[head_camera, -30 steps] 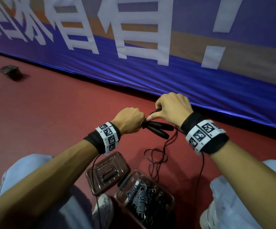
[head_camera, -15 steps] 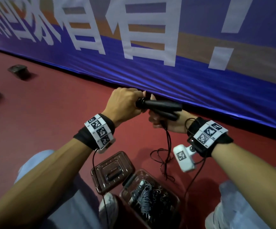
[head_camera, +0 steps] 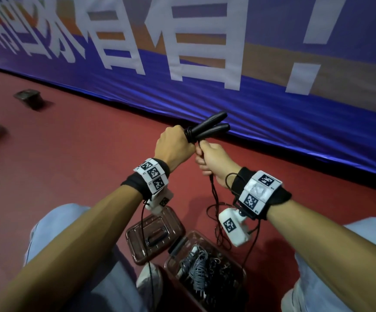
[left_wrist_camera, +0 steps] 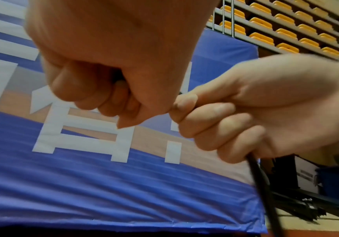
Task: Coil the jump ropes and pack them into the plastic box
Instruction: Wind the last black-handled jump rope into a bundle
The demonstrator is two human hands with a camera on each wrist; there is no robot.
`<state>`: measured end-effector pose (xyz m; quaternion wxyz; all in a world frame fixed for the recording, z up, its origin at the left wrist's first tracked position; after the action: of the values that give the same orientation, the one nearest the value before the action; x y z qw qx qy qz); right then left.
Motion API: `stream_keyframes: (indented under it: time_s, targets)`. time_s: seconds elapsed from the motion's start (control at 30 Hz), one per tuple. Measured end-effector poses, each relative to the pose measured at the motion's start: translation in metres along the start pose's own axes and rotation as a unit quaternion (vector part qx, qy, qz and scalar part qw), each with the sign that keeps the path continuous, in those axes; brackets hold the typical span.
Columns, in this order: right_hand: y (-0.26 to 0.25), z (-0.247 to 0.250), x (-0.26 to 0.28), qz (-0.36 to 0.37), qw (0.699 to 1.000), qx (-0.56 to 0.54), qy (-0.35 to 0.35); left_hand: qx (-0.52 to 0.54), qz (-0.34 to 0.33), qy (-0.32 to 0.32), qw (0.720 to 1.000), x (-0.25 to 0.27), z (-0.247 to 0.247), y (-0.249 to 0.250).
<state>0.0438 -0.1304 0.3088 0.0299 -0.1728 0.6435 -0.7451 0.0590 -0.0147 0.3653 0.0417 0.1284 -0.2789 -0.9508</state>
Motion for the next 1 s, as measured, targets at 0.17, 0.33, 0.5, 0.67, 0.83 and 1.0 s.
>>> stream_keyframes:
  time_s: [0.17,0.33,0.5,0.67,0.83,1.0]
  targets:
    - [-0.006,-0.005,0.011,0.105,0.942,0.317,0.005,-0.125,0.008,-0.065,0.990,0.003,-0.020,-0.015]
    - [-0.020,0.035,0.011,0.129,0.911,0.384,0.080,-0.200,-0.069,-0.146,0.966,0.017,-0.055,-0.004]
    - [-0.029,0.060,0.012,0.162,0.892,0.422,0.021,-0.274,-0.264,-0.198,0.904,0.023,-0.058,0.015]
    - [-0.026,0.069,0.013,0.192,0.910,0.367,-0.022,-0.289,-0.350,-0.168,0.875,0.032,-0.051,0.021]
    - [-0.021,0.061,0.021,0.141,0.927,0.327,-0.117,-0.205,-0.476,-0.027,0.855,0.031,-0.011,0.035]
    - [-0.014,0.035,0.035,0.070,0.950,0.141,-0.269,-0.129,-0.547,0.115,0.819,0.044,0.031,0.051]
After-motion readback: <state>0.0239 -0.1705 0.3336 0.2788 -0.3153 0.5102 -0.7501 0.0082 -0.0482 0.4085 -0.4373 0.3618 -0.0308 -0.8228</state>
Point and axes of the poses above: each hand's wrist, its own x-axis away from the middle knuckle, its own z-axis out of the back of the hand, y = z × x, the point moved 7 cm from there along -x, towards the middle knuckle, and after that the axes turned 9 degrees about x, right-handed, at the moved point
